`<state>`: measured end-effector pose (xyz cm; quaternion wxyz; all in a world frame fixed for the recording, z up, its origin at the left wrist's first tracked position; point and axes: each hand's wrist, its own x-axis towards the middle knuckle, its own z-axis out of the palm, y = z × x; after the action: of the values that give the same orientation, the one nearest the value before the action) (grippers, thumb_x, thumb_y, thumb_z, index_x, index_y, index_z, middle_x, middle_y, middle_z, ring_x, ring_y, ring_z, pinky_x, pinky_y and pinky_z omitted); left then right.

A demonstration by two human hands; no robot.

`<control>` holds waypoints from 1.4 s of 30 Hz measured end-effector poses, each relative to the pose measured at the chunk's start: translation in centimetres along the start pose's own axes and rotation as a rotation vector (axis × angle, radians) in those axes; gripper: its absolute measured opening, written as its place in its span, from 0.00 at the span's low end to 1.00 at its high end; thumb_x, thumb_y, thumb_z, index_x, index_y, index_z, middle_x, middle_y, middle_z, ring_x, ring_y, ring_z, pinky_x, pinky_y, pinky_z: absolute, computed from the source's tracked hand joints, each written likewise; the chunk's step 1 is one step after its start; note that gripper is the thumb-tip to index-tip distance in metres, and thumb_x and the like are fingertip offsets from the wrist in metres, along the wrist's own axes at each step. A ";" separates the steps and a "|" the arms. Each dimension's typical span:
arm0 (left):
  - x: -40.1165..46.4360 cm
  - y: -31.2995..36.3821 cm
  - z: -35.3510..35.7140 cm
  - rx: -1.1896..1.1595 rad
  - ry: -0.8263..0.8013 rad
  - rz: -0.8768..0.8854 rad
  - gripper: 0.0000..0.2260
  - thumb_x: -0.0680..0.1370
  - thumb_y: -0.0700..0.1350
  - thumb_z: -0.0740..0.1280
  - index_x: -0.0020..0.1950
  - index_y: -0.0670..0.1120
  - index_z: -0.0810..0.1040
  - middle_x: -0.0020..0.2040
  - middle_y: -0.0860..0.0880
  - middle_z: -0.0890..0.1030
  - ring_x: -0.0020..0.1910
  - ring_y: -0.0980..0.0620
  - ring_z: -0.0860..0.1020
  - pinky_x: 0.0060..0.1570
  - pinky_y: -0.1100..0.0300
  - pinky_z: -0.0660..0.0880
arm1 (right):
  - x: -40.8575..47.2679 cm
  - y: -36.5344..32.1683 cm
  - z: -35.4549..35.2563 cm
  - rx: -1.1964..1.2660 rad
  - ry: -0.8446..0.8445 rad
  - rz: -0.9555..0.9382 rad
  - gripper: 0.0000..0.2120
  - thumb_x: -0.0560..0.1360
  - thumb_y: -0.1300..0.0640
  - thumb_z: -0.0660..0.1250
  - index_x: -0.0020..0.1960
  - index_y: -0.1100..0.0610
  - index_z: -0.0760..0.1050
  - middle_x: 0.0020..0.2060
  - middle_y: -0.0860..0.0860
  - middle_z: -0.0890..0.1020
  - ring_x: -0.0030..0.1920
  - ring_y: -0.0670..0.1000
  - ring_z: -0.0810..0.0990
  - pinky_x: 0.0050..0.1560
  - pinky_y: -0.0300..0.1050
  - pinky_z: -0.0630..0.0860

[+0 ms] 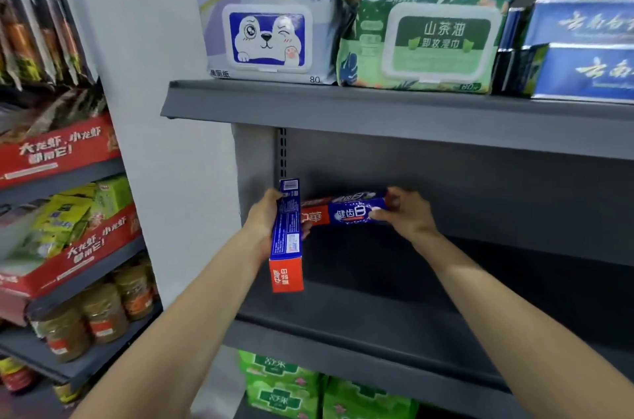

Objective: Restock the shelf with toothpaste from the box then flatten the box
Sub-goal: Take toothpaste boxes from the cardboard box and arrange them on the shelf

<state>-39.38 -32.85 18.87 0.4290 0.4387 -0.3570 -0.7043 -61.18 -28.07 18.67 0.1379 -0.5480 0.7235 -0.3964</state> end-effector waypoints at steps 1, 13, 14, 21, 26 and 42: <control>0.3 0.0 -0.2 0.003 0.006 0.000 0.11 0.78 0.50 0.60 0.50 0.42 0.69 0.42 0.38 0.78 0.28 0.43 0.80 0.32 0.53 0.78 | 0.7 0.3 0.8 0.034 -0.002 0.022 0.22 0.69 0.56 0.74 0.60 0.61 0.74 0.58 0.57 0.80 0.59 0.55 0.78 0.60 0.46 0.73; 1.0 -0.2 -1.3 -0.055 0.136 0.034 0.12 0.79 0.47 0.63 0.58 0.42 0.71 0.45 0.41 0.78 0.42 0.42 0.78 0.44 0.48 0.77 | 4.4 2.7 5.6 0.145 0.137 0.136 0.27 0.74 0.62 0.69 0.70 0.61 0.64 0.66 0.59 0.72 0.65 0.58 0.71 0.64 0.45 0.67; 1.2 -0.3 -1.3 -0.061 0.155 0.041 0.14 0.80 0.46 0.63 0.62 0.42 0.70 0.46 0.41 0.78 0.42 0.43 0.78 0.41 0.49 0.76 | 4.5 2.9 5.9 0.121 0.149 0.150 0.27 0.74 0.62 0.69 0.70 0.60 0.64 0.67 0.60 0.71 0.65 0.59 0.70 0.64 0.45 0.67; 1.8 -0.4 -1.3 -0.090 0.234 0.084 0.22 0.78 0.44 0.66 0.70 0.44 0.65 0.58 0.38 0.77 0.48 0.41 0.79 0.46 0.45 0.77 | 3.9 3.5 7.3 -0.011 0.151 0.244 0.23 0.77 0.64 0.64 0.68 0.62 0.60 0.66 0.66 0.64 0.63 0.63 0.69 0.62 0.54 0.69; 2.2 -0.2 -0.9 -0.178 0.272 0.132 0.25 0.77 0.42 0.67 0.70 0.45 0.59 0.58 0.39 0.74 0.49 0.41 0.78 0.47 0.44 0.78 | 2.3 0.1 5.8 0.072 0.124 0.107 0.28 0.76 0.57 0.66 0.72 0.54 0.59 0.68 0.62 0.65 0.67 0.60 0.65 0.61 0.53 0.68; 1.0 -0.2 2.4 0.411 -0.140 0.242 0.18 0.72 0.42 0.73 0.59 0.47 0.72 0.50 0.47 0.81 0.45 0.51 0.79 0.41 0.57 0.77 | -1.7 -2.3 4.1 0.501 -0.373 0.084 0.20 0.72 0.56 0.72 0.62 0.57 0.71 0.56 0.54 0.79 0.55 0.50 0.80 0.52 0.45 0.78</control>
<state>-41.91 -33.36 19.31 0.3860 0.4209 -0.5717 -0.5890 -56.35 -28.42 17.29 0.4152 -0.5298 0.5878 -0.4488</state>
